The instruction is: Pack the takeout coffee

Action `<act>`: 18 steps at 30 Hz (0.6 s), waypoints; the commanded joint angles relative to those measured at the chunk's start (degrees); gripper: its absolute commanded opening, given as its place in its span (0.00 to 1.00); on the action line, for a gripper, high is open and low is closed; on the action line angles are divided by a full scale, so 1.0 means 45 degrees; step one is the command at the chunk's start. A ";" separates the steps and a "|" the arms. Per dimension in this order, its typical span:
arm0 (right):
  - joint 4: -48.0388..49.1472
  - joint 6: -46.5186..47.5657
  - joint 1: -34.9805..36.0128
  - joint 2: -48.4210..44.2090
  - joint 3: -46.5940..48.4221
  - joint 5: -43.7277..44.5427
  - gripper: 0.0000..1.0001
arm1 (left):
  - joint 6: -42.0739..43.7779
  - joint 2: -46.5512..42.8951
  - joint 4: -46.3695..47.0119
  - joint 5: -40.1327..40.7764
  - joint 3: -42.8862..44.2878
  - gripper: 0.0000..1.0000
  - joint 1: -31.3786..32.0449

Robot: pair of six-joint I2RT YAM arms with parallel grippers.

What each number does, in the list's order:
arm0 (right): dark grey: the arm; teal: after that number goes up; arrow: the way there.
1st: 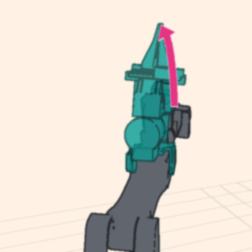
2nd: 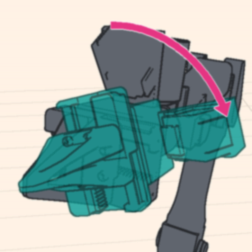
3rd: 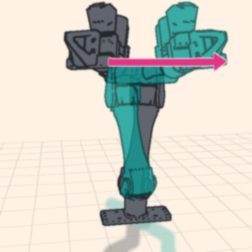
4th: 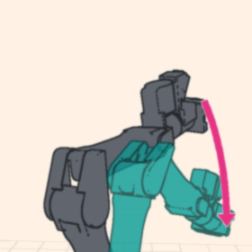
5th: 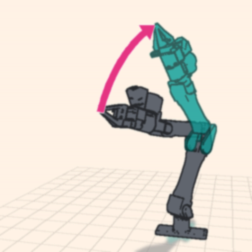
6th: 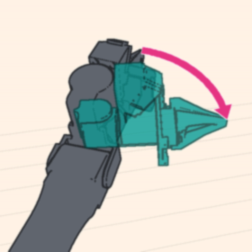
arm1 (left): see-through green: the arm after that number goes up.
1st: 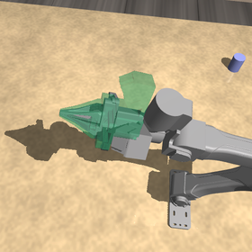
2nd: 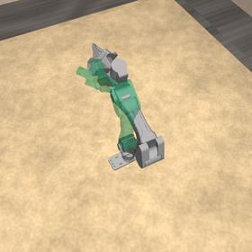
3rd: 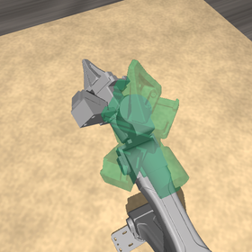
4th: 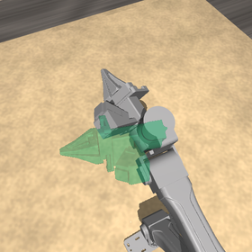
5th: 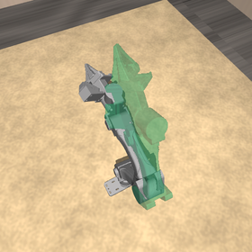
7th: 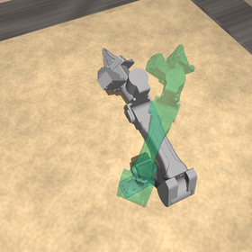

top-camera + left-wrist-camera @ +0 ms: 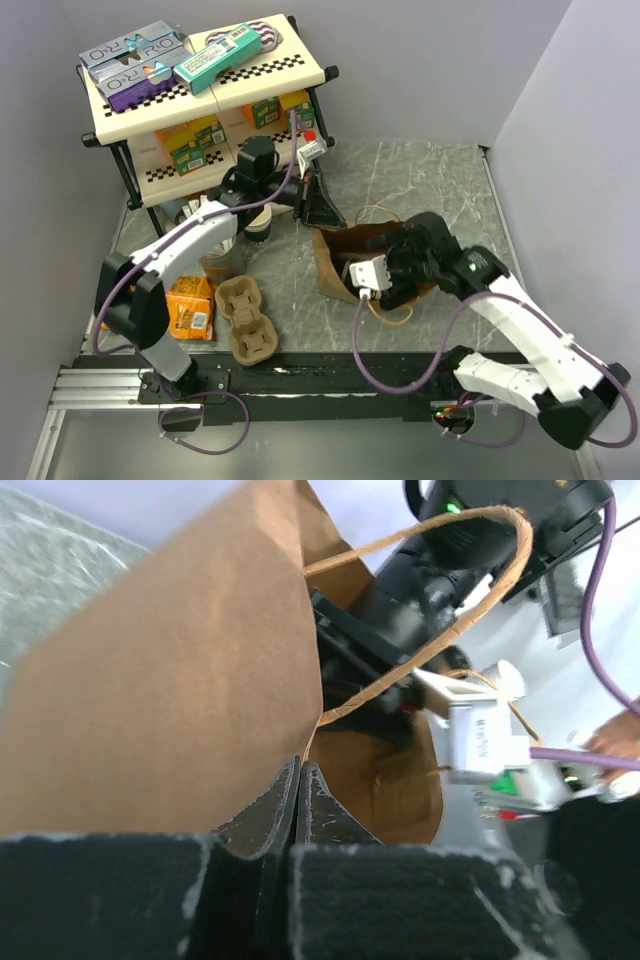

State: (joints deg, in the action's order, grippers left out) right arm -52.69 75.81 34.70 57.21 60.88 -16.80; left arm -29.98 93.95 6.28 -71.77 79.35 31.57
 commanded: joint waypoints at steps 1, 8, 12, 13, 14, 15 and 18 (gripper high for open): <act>0.1431 -0.2196 0.1505 -0.2198 -0.1354 0.0839 1.00 | 0.2981 -0.1930 -0.0771 0.0712 -0.0620 0.01 0.0249; 0.4557 -0.1673 0.2777 -0.4841 -0.4230 0.2989 1.00 | 0.6969 -0.3787 -0.2061 0.2861 -0.1012 0.01 0.1401; 0.5262 -0.1475 0.2817 -0.5096 -0.4682 0.3264 1.00 | 0.9153 -0.4197 -0.3053 0.3681 -0.0896 0.01 0.2005; 0.5359 -0.1553 0.2817 -0.5096 -0.4682 0.3264 1.00 | 0.9529 -0.4295 -0.3153 0.3915 -0.1031 0.01 0.2143; 0.5380 -0.1593 0.2817 -0.5096 -0.4682 0.3264 1.00 | 0.9919 -0.4432 -0.3154 0.4478 -0.1206 0.01 0.2395; 0.5535 -0.1554 0.2836 -0.5135 -0.4720 0.3283 1.00 | 1.0542 -0.4723 -0.3096 0.4735 -0.1401 0.01 0.2533; 0.5847 -0.1690 0.2817 -0.5213 -0.4877 0.3381 1.00 | 1.1404 -0.5155 -0.2940 0.5478 -0.2163 0.01 0.2885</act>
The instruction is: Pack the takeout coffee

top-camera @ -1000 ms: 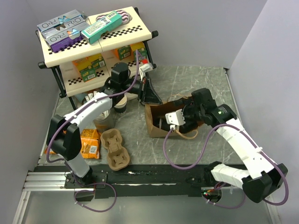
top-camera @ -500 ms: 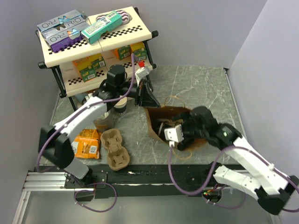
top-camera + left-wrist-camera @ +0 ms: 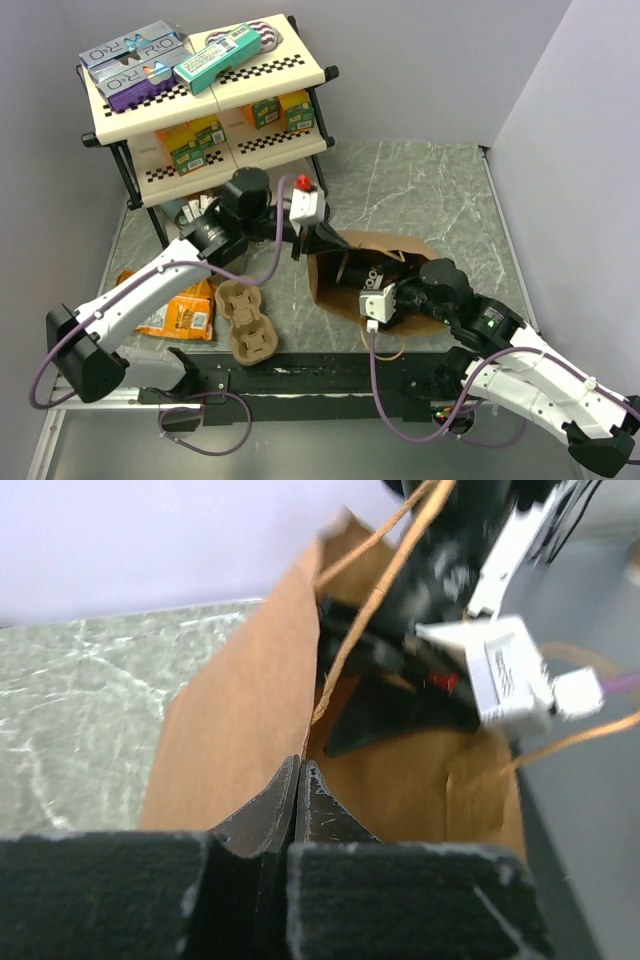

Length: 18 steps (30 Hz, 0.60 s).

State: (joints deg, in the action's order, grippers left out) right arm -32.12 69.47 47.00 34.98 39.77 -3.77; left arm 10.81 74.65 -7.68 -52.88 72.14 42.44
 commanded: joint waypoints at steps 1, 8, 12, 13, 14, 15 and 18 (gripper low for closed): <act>0.1278 -0.0301 0.0101 -0.0274 -0.0301 0.0448 1.00 | 0.2557 -0.0925 0.0164 0.1438 -0.0871 0.01 0.0569; 0.0285 -0.1490 0.0102 -0.0040 -0.0030 -0.0780 1.00 | 0.2014 -0.0517 0.0496 0.1927 -0.1109 0.01 0.0746; -0.1121 -0.2585 0.0082 0.0874 0.1255 -0.2455 0.98 | 0.0066 -0.0106 0.0788 0.1987 -0.0855 0.01 0.0610; -0.1356 -0.2780 0.0121 0.1207 0.1492 -0.2772 0.97 | -0.0308 -0.0047 0.0963 0.1870 -0.0874 0.01 0.0532; -0.1823 -0.3304 0.0141 0.1597 0.1765 -0.3007 0.95 | -0.0641 0.0012 0.1158 0.1830 -0.0913 0.01 0.0434; -0.2040 -0.3619 0.0179 0.2510 0.2367 -0.3280 0.92 | -0.1147 0.0012 0.1431 0.1811 -0.0972 0.01 0.0395; -0.2665 -0.4811 0.0199 0.4289 0.3443 -0.3400 0.84 | -0.1503 -0.0007 0.1609 0.1830 -0.0991 0.01 0.0336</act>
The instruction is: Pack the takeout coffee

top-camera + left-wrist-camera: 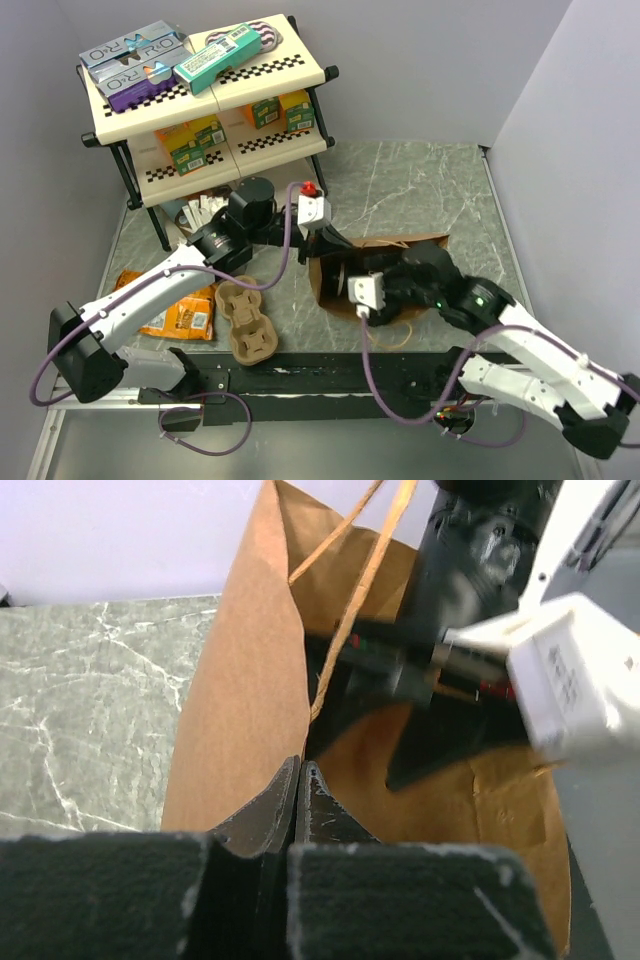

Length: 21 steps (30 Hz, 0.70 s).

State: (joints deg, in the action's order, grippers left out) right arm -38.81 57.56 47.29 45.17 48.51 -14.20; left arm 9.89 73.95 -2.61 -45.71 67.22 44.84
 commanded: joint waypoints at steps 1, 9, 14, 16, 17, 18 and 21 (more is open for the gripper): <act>-0.1046 -0.2340 0.0136 0.2265 0.1543 -0.1122 0.85 | -0.1338 0.0109 0.0483 0.0217 0.0062 0.01 -0.0218; -0.0127 -0.2751 0.0351 0.3399 0.0588 -0.0342 0.98 | -0.1670 0.0050 0.0893 -0.0056 0.0003 0.01 -0.0452; 0.0439 -0.3493 0.0351 0.4549 0.0372 0.0145 0.98 | -0.1904 0.0148 0.1048 -0.0251 0.0121 0.01 -0.0609; 0.0673 -0.3688 0.0351 0.4980 0.0411 0.0341 0.98 | -0.1924 0.0226 0.1030 -0.0329 0.0179 0.01 -0.0686; 0.0829 -0.3767 0.0351 0.5388 0.0430 0.0806 0.98 | -0.1963 0.0245 0.0991 -0.0388 0.0199 0.01 -0.0726; 0.0947 -0.3806 0.0370 0.5566 0.0469 0.0927 0.98 | -0.1983 0.0284 0.0952 -0.0446 0.0218 0.01 -0.0765; 0.1202 -0.3768 0.0254 0.6153 0.0567 0.1124 0.98 | -0.2022 0.0343 0.0893 -0.0563 0.0218 0.01 -0.0941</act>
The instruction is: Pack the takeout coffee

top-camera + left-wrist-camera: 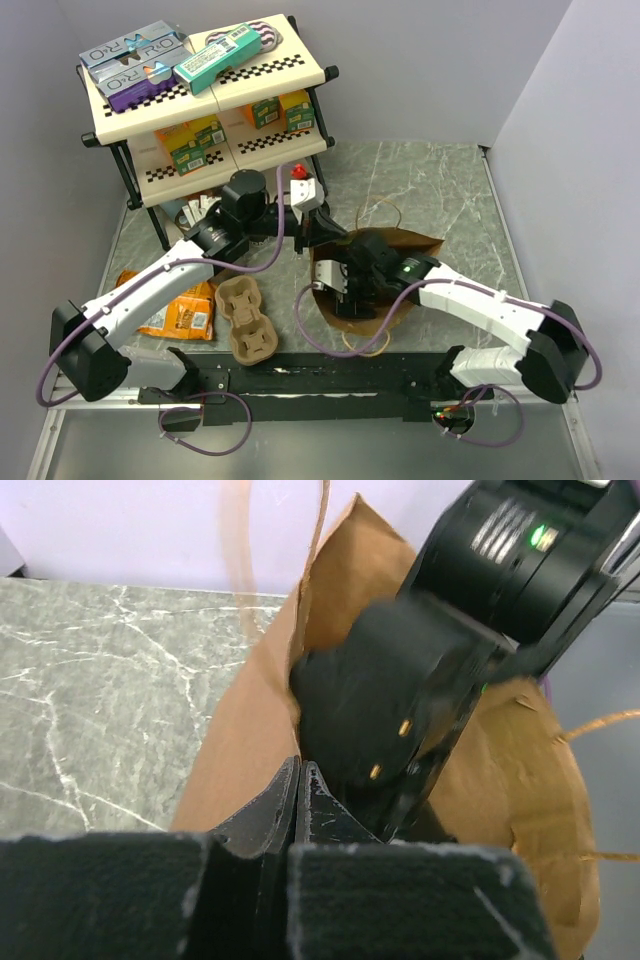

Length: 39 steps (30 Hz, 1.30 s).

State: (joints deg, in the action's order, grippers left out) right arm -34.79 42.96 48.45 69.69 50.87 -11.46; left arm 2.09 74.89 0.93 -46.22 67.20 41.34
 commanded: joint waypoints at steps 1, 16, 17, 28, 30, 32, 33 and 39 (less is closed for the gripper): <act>0.0231 -0.0562 -0.0004 0.1033 0.0101 0.0458 0.98 | -0.0327 0.0173 0.0087 -0.0472 0.0242 0.01 -0.0241; 0.0211 0.0315 -0.0277 -0.0305 0.0004 0.0654 0.57 | -0.0269 0.0447 -0.0167 -0.0179 0.0555 0.01 -0.0437; 0.0211 0.0452 -0.0258 -0.0601 -0.0016 0.0537 0.56 | -0.0230 0.0466 -0.0167 -0.0102 0.0574 0.01 -0.0437; -0.1546 0.0863 -0.0297 -0.3552 0.1310 -0.0284 0.50 | -0.0093 0.0525 -0.0285 0.0953 0.0711 0.01 -0.0437; -0.1781 0.0980 -0.0297 -0.3999 0.1507 -0.0381 0.50 | -0.0170 0.0564 -0.0304 0.1187 0.0750 0.01 -0.0476; -0.1956 0.0981 -0.0278 -0.4255 0.1799 -0.0363 0.50 | -0.0171 0.0564 -0.0304 0.1247 0.0770 0.01 -0.0476; -0.2093 0.0961 -0.0277 -0.4392 0.2168 -0.0401 0.50 | -0.0190 0.0584 -0.0285 0.1305 0.0789 0.01 -0.0457; -0.2815 0.0591 -0.0278 -0.4706 0.3302 -0.0733 0.48 | -0.0210 0.0623 0.0067 0.1247 0.0809 0.01 -0.0496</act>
State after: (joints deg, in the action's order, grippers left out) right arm -44.49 46.74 47.33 49.91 61.23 -13.10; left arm 1.83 76.82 1.56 -42.04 69.17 39.44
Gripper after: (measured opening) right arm 0.491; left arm 0.011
